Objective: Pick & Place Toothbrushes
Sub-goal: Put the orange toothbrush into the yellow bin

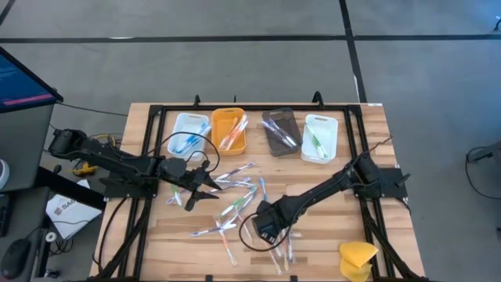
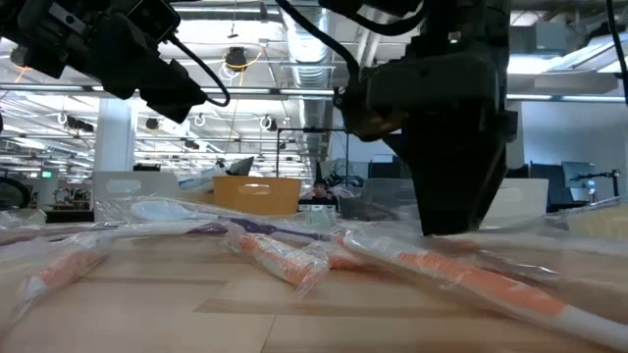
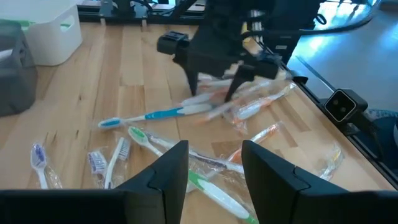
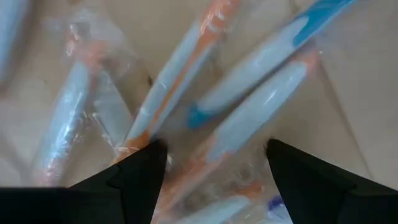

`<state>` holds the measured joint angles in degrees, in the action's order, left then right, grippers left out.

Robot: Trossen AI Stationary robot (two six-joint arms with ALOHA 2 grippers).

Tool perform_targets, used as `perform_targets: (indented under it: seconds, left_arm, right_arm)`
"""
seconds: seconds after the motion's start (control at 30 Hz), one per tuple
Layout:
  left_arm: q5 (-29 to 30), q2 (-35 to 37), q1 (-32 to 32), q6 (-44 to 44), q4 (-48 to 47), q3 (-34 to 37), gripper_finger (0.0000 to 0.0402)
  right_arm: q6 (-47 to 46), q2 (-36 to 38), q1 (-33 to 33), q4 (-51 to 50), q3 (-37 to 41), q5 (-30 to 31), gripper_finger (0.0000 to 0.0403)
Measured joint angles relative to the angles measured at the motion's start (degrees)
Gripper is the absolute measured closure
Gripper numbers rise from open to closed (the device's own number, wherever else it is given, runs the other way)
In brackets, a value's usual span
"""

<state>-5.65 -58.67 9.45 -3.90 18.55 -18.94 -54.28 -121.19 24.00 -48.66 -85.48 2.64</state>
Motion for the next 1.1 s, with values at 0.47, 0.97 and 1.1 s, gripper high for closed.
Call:
perform_targets:
  seconds: [0.47, 0.97, 1.1]
  left_arm:
    - [-0.02, 0.00, 0.00, 0.13, -0.08, 0.00, 0.0257]
    - [-0.02, 0.00, 0.00, -1.79, -0.07, 0.00, 0.0257]
    - [-0.02, 0.00, 0.00, -2.72, -0.07, 0.00, 0.0257]
  right_arm:
    - [-0.41, 0.37, -3.18, 3.99, 3.15, -7.35, 0.0176]
    - [-1.39, 0.28, -3.09, 4.97, 3.24, -10.25, 0.0195]
    - [-0.29, 0.26, -3.07, 4.24, 3.26, -10.23, 0.0204]
